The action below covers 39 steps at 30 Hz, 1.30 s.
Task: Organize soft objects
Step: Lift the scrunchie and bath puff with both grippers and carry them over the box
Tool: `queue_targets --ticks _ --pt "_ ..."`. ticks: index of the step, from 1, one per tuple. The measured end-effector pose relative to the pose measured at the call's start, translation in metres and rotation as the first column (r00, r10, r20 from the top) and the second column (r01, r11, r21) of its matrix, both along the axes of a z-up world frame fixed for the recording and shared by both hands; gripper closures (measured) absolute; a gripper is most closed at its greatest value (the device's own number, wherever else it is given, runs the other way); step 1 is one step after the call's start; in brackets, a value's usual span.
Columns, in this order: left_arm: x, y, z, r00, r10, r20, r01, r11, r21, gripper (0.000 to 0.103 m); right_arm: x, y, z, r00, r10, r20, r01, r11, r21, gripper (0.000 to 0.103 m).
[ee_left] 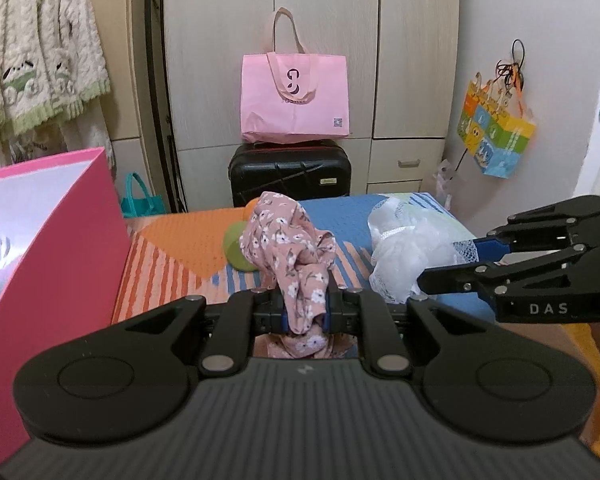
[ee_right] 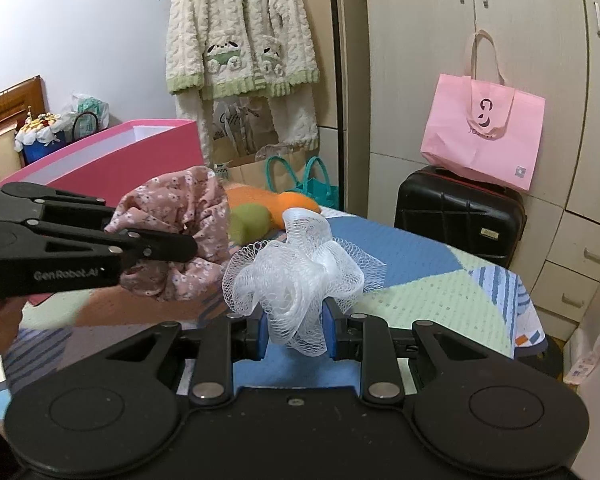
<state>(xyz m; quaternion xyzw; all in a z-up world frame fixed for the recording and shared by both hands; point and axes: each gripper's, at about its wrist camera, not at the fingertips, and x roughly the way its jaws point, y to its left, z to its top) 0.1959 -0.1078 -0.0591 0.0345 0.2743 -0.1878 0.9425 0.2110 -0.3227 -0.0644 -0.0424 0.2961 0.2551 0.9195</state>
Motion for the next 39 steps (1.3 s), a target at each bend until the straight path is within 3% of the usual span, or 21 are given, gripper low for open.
queue_targets --ticks 12,19,34,39 --pt "-0.036 0.040 0.007 0.990 -0.079 -0.119 0.067 0.993 -0.097 0.090 -0.038 0.012 0.009 0.999 -0.003 -0.053 0.003 1.000 0.004 0.073" --pt "-0.053 0.064 0.007 0.967 -0.137 -0.213 0.102 0.980 -0.168 0.090 -0.067 0.025 0.019 0.986 0.034 -0.161 -0.018 0.995 0.097 0.073" --pt "-0.101 0.123 0.017 0.930 -0.144 -0.338 0.084 0.979 -0.187 0.090 -0.118 0.085 0.039 0.964 0.182 -0.196 -0.172 0.983 0.068 0.073" --pt "-0.122 0.145 0.027 0.931 -0.136 -0.339 0.079 0.981 -0.176 0.090 -0.129 0.106 0.046 0.951 0.236 -0.200 -0.226 0.971 0.072 0.073"
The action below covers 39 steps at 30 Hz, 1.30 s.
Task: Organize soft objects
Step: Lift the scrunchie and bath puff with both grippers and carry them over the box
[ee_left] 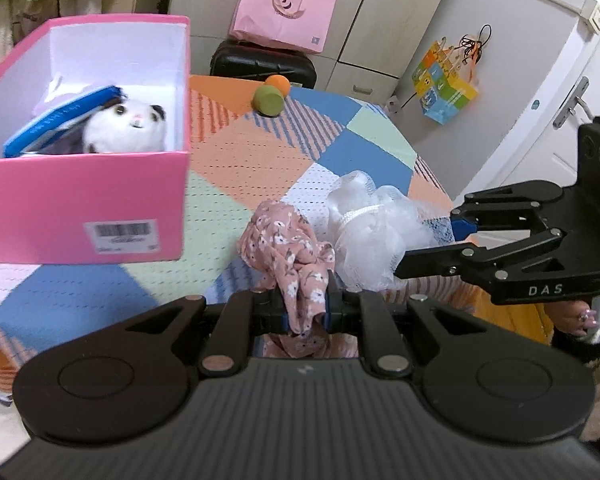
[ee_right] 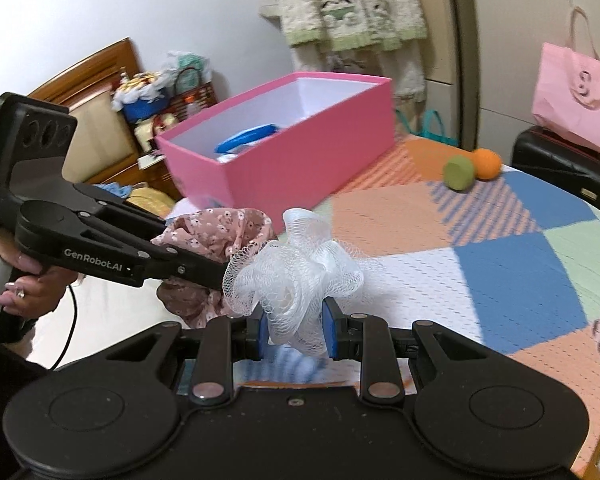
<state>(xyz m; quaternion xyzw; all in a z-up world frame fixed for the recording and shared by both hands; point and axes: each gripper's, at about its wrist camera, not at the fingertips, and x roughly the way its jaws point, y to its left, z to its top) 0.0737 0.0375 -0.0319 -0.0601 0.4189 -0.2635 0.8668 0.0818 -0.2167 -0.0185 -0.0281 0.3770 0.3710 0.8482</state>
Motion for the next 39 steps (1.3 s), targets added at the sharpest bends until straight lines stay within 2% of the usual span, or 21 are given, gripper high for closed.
queue_targets --ticks 6,12,24,29,31,34,39 --pt "-0.019 0.021 0.024 0.997 0.013 0.080 -0.014 1.000 0.006 0.090 -0.011 0.026 0.018 0.998 0.056 0.036 -0.056 0.998 0.003 0.073" --pt "-0.017 0.042 0.042 0.986 0.044 0.161 -0.042 0.999 -0.013 0.090 -0.007 0.050 0.037 0.992 0.086 0.096 -0.086 0.996 0.005 0.073" --pt "0.026 0.077 0.078 0.943 0.106 0.315 -0.090 0.994 -0.063 0.090 0.033 0.093 0.069 0.971 0.083 0.225 -0.090 0.996 0.020 0.073" --pt "0.046 0.088 0.088 0.917 0.147 0.370 -0.127 0.989 -0.079 0.090 0.058 0.113 0.082 0.956 0.085 0.280 -0.092 0.996 0.010 0.072" --pt "0.053 0.093 0.091 0.905 0.165 0.392 -0.141 0.986 -0.089 0.090 0.066 0.118 0.087 0.947 0.109 0.303 -0.123 0.992 0.028 0.071" --pt "0.065 0.099 0.092 0.902 0.170 0.397 -0.136 0.984 -0.113 0.090 0.082 0.127 0.090 0.942 0.107 0.318 -0.123 0.992 0.031 0.071" --pt "0.091 0.103 0.085 0.897 0.193 0.398 -0.168 0.981 -0.099 0.090 0.107 0.138 0.087 0.949 0.088 0.302 -0.106 0.994 0.042 0.071"
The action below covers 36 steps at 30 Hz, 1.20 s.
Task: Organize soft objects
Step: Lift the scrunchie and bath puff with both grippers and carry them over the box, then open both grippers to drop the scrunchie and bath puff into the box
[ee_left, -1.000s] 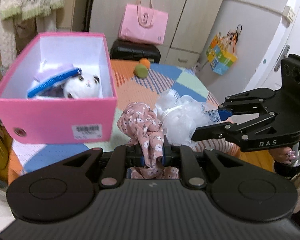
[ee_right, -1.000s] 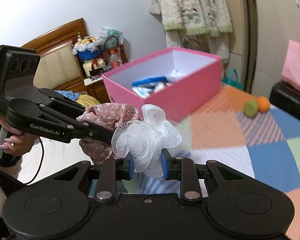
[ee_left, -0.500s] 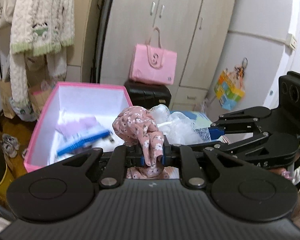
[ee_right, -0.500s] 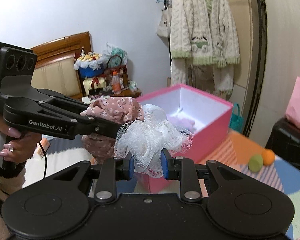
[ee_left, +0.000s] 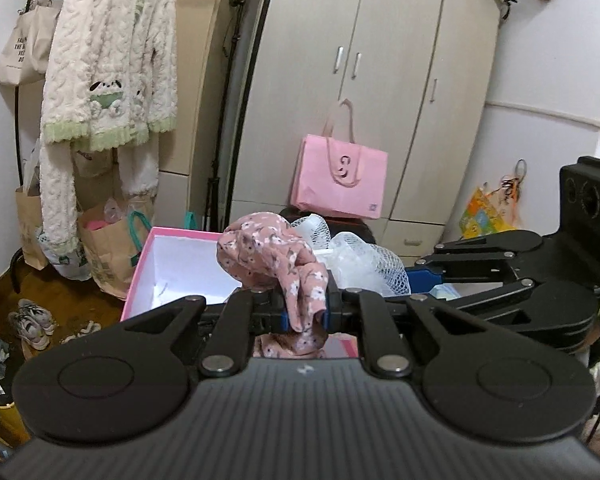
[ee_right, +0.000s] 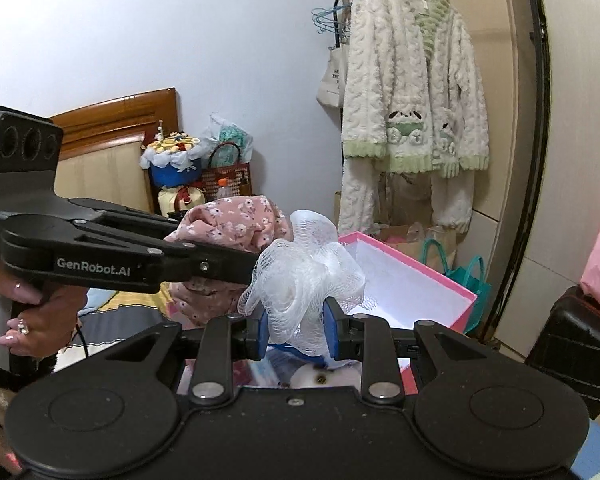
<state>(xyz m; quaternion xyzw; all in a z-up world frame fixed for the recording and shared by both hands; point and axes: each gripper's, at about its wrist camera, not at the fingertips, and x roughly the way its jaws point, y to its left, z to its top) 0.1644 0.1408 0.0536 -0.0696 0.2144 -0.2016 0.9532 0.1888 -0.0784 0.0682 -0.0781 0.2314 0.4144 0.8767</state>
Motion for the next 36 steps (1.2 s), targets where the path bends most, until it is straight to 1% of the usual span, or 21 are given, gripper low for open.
queue_targets --ticks 6,10,13,17,20,22,23,24,25,26,27,28,30,33,36 --pt "0.038 0.013 -0.023 0.995 0.069 -0.067 -0.069 0.998 0.005 0.090 0.031 0.023 -0.017 0.999 -0.042 -0.011 0.041 0.996 -0.077 0.071" --pt "0.056 0.022 -0.041 0.986 0.120 -0.118 -0.117 0.993 0.033 0.090 0.048 0.035 -0.031 0.996 -0.089 0.000 0.088 0.985 -0.150 0.071" --pt "0.064 0.024 -0.052 0.979 0.133 -0.153 -0.125 0.990 0.061 0.090 0.058 0.039 -0.041 0.994 -0.109 -0.007 0.106 0.977 -0.185 0.071" --pt "0.063 0.018 -0.055 0.984 0.090 -0.155 -0.079 0.994 0.075 0.090 0.064 0.041 -0.051 0.992 -0.118 -0.048 0.105 0.972 -0.212 0.071" --pt "0.063 0.013 -0.054 0.984 0.119 -0.130 -0.104 0.988 0.115 0.087 0.067 0.043 -0.056 0.990 -0.129 -0.048 0.115 0.966 -0.234 0.070" --pt "0.063 0.011 -0.054 0.981 0.147 -0.123 -0.130 0.981 0.141 0.082 0.069 0.044 -0.057 0.989 -0.144 -0.043 0.129 0.962 -0.241 0.063" --pt "0.063 0.009 -0.054 0.980 0.158 -0.122 -0.138 0.978 0.158 0.079 0.069 0.044 -0.058 0.987 -0.158 -0.034 0.146 0.960 -0.240 0.062" --pt "0.062 0.008 -0.054 0.979 0.164 -0.121 -0.143 0.975 0.168 0.074 0.068 0.045 -0.058 0.986 -0.163 -0.033 0.151 0.960 -0.237 0.053" --pt "0.060 0.007 -0.053 0.978 0.169 -0.121 -0.146 0.974 0.175 0.070 0.067 0.044 -0.057 0.986 -0.161 -0.046 0.147 0.964 -0.223 0.049" --pt "0.058 0.006 -0.052 0.978 0.171 -0.120 -0.148 0.973 0.179 0.060 0.066 0.042 -0.056 0.985 -0.162 -0.062 0.146 0.967 -0.206 0.049" --pt "0.054 0.006 -0.050 0.978 0.172 -0.116 -0.149 0.972 0.181 0.056 0.065 0.039 -0.055 0.983 -0.170 -0.067 0.154 0.968 -0.199 0.049" --pt "0.052 0.006 -0.048 0.979 0.172 -0.112 -0.149 0.972 0.184 0.054 0.063 0.037 -0.055 0.982 -0.181 -0.061 0.166 0.966 -0.198 0.049" --pt "0.045 0.004 -0.043 0.979 0.174 -0.104 -0.151 0.968 0.199 0.041 0.058 0.031 -0.053 0.981 -0.189 -0.047 0.177 0.965 -0.195 0.048" --pt "0.034 0.002 -0.035 0.979 0.183 -0.087 -0.160 0.962 0.219 0.035 0.050 0.021 -0.046 0.980 -0.188 -0.058 0.176 0.971 -0.164 0.043" --pt "0.022 0.001 -0.026 0.979 0.171 -0.109 -0.144 0.966 0.216 0.026 0.038 0.008 -0.037 0.982 -0.178 -0.065 0.169 0.977 -0.131 0.042"
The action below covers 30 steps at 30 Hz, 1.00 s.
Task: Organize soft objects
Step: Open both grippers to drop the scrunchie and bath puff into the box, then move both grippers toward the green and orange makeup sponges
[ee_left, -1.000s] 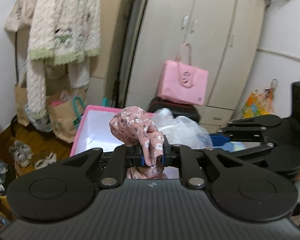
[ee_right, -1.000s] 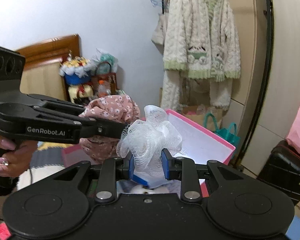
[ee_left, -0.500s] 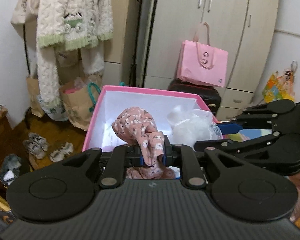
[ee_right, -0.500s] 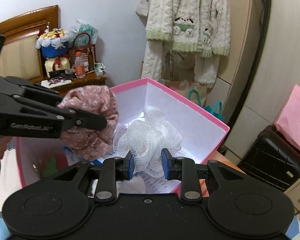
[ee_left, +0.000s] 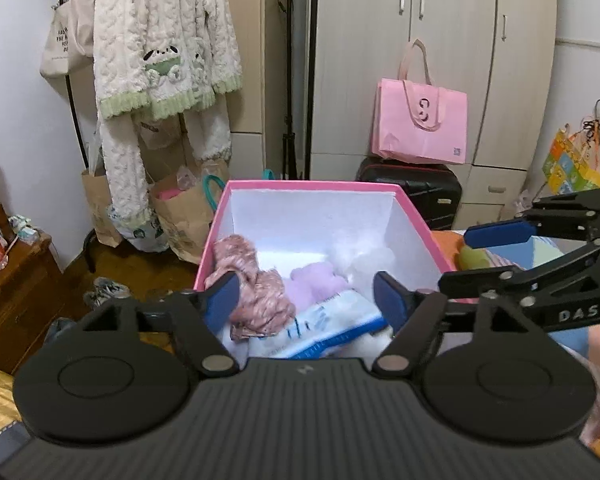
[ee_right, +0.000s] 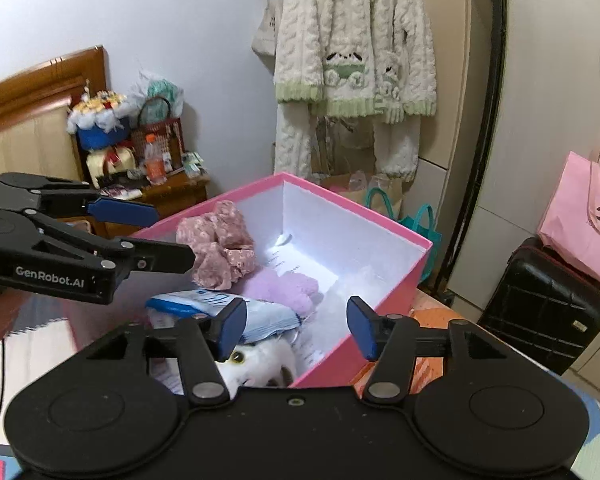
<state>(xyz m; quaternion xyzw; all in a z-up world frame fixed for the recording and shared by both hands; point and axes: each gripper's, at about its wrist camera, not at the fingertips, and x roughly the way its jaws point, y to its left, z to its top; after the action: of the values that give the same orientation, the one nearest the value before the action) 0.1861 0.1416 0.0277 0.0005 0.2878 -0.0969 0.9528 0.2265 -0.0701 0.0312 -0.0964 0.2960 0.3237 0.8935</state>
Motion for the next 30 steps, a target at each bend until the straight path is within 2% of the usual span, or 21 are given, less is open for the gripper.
queue_targets --ticks 5,9,16,22,27,30 --pt "-0.012 -0.003 0.010 0.995 -0.026 -0.101 0.025 1.000 -0.014 0.019 -0.025 -0.022 0.014 1.000 0.013 -0.005 -0.013 0.999 0.035 0.039" --pt "-0.028 -0.009 0.019 0.987 -0.023 -0.157 0.025 1.000 0.009 0.018 -0.042 -0.038 0.024 0.999 0.021 -0.031 -0.020 0.999 0.050 0.038" --pt "-0.068 -0.022 0.039 0.989 -0.085 -0.123 0.091 0.995 0.044 0.017 -0.071 -0.065 0.038 0.997 0.041 -0.064 -0.036 0.997 0.071 0.037" --pt "-0.086 -0.036 0.050 0.972 -0.167 -0.168 0.170 0.985 0.002 0.017 -0.092 -0.087 0.047 0.997 0.035 -0.067 -0.028 0.994 0.104 0.035" --pt "-0.097 -0.060 0.056 0.966 -0.208 -0.152 0.214 0.977 0.022 0.017 -0.102 -0.106 0.049 0.998 0.030 -0.056 -0.023 0.992 0.122 0.034" --pt "-0.099 -0.077 0.060 0.955 -0.256 -0.152 0.263 0.964 0.028 0.017 -0.105 -0.120 0.051 0.998 0.026 -0.062 -0.017 0.990 0.137 0.034"
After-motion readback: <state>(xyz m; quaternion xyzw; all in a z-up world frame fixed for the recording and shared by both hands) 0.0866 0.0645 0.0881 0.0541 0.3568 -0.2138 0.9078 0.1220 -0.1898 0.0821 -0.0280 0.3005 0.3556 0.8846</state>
